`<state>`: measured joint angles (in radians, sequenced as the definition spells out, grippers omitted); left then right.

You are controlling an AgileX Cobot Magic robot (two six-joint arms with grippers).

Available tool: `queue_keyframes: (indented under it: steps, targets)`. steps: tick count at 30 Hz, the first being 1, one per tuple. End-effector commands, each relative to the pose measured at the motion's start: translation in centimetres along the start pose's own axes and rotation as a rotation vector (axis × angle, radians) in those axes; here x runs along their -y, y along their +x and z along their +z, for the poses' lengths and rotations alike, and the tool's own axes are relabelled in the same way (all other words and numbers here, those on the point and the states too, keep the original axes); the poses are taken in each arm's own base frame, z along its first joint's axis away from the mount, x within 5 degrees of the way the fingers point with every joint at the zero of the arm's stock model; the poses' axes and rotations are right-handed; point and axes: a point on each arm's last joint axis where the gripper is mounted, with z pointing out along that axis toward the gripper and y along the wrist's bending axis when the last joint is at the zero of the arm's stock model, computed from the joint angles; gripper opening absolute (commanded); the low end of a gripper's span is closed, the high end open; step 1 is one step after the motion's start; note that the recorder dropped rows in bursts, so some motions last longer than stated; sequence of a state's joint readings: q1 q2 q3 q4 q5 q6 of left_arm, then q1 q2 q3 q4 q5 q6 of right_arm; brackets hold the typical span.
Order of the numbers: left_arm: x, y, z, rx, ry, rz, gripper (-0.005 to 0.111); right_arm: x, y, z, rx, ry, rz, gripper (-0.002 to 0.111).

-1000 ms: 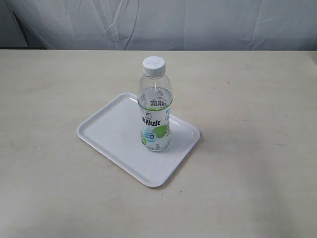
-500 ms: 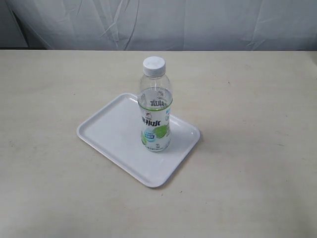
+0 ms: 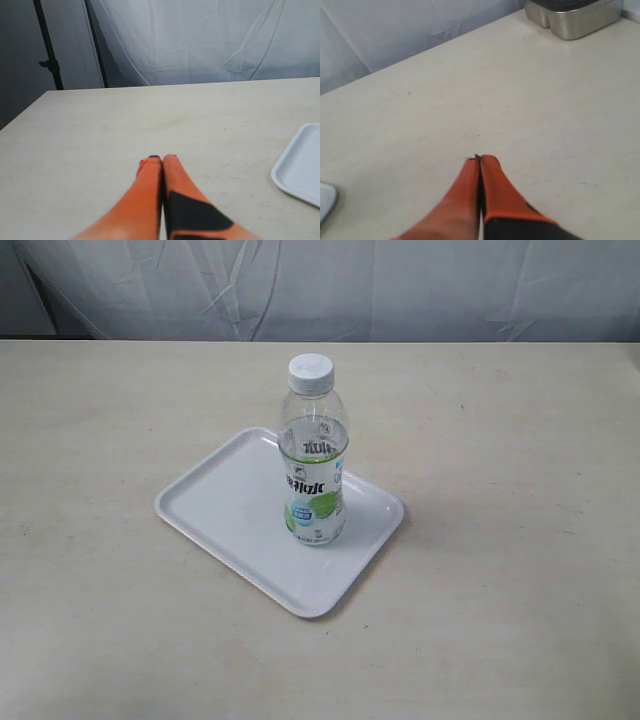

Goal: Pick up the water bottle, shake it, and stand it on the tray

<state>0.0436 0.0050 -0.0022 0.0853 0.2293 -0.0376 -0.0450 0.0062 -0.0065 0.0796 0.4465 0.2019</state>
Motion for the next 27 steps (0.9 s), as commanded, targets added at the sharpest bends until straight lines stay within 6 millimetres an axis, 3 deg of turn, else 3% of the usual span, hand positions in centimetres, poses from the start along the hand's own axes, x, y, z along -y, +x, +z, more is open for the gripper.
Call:
queue_keyframes:
  steps: [1,27]
  targets:
    - [0.04,0.01,-0.02,0.007,0.006,-0.007,0.0,0.06,-0.01,0.04,0.021,0.003,-0.001,-0.001]
    - [0.04,0.01,-0.02,0.007,0.006,-0.007,0.0,0.02,0.0,0.04,0.02,-0.002,0.009,-0.001]
